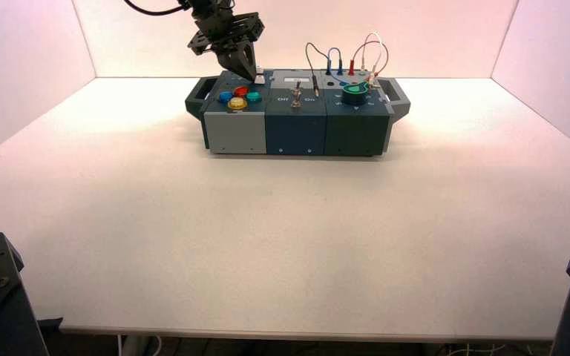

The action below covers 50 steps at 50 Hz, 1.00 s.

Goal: Move the bottom slider to position 5.

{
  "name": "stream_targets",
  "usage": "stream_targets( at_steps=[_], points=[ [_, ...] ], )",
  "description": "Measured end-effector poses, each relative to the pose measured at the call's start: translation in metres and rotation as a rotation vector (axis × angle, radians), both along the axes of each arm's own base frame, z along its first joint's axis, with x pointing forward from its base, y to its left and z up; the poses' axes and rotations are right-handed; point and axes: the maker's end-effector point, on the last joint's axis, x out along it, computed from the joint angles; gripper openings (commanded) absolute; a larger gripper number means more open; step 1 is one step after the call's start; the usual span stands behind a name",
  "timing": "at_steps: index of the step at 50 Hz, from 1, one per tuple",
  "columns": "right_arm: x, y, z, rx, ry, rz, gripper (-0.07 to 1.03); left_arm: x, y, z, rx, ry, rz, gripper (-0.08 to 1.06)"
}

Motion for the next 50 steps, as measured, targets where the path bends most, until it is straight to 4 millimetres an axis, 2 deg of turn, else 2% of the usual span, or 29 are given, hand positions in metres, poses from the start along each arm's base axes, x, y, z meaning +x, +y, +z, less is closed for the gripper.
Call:
stream_targets(
  at_steps=[17, 26, 36, 50],
  points=[
    [0.0, 0.0, 0.0, 0.0, 0.0, 0.0, -0.02, 0.001, 0.003, 0.0, 0.003, -0.002, 0.004, -0.03],
    [0.0, 0.0, 0.0, -0.001, -0.001, 0.0, -0.02, -0.005, 0.01, 0.008, 0.004, 0.0, 0.01, -0.03],
    [0.0, 0.0, 0.0, -0.001, -0.001, 0.0, -0.02, -0.018, 0.023, 0.025, 0.008, -0.01, 0.022, -0.03],
    [-0.002, -0.002, -0.004, -0.005, 0.008, -0.003, -0.02, -0.048, 0.031, 0.046, 0.016, -0.027, 0.013, -0.03]
  ],
)
